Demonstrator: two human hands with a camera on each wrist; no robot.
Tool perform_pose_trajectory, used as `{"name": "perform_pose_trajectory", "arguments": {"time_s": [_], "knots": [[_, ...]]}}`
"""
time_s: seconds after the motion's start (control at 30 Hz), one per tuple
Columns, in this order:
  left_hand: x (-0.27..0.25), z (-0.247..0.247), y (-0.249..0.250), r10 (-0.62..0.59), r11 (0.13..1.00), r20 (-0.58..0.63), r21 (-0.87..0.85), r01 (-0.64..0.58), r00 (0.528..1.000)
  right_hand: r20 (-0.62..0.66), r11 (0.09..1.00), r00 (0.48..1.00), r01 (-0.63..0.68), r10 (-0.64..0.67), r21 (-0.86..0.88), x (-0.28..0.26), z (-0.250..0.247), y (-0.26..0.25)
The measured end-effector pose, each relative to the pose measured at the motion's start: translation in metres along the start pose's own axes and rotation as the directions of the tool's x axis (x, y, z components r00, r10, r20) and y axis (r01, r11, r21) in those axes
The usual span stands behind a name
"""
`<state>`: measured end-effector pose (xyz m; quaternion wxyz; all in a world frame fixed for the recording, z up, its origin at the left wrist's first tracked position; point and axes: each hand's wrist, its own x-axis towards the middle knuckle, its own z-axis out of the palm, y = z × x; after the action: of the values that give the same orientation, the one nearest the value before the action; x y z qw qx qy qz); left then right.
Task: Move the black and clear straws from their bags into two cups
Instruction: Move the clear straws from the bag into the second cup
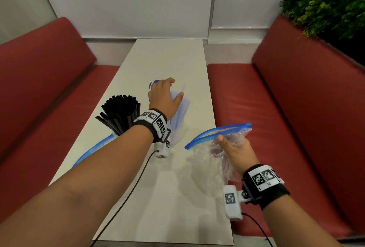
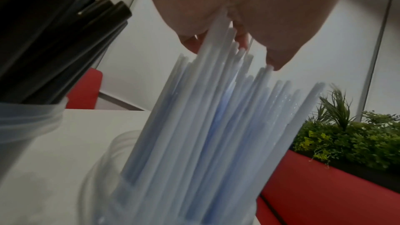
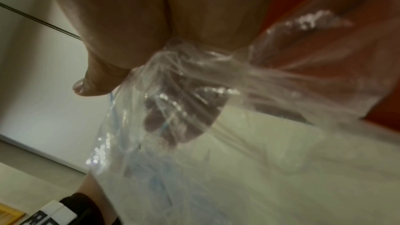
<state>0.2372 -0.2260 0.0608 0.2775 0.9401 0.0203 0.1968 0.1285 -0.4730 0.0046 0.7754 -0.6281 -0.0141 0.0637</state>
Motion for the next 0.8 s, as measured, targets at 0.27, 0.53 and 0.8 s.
{"name": "perform_pose_trajectory", "arguments": {"time_s": [0.27, 0.53, 0.8], "knots": [[0.040, -0.008, 0.028, 0.110, 0.964, 0.327, 0.194, -0.180, 0.939, -0.009, 1.000, 1.000, 0.018, -0.018, -0.025, -0.013, 0.004, -0.010], [0.044, -0.042, 0.015, 0.133, 0.913, 0.216, 0.353, -0.204, 0.967, -0.021, 1.000, 1.000, 0.010, -0.010, -0.014, -0.015, 0.001, -0.003], [0.029, -0.055, 0.014, 0.082, 0.923, 0.136, 0.363, -0.127, 0.987, -0.040, 0.998, 0.999, 0.023, -0.025, -0.050, -0.017, 0.013, -0.010]]}}
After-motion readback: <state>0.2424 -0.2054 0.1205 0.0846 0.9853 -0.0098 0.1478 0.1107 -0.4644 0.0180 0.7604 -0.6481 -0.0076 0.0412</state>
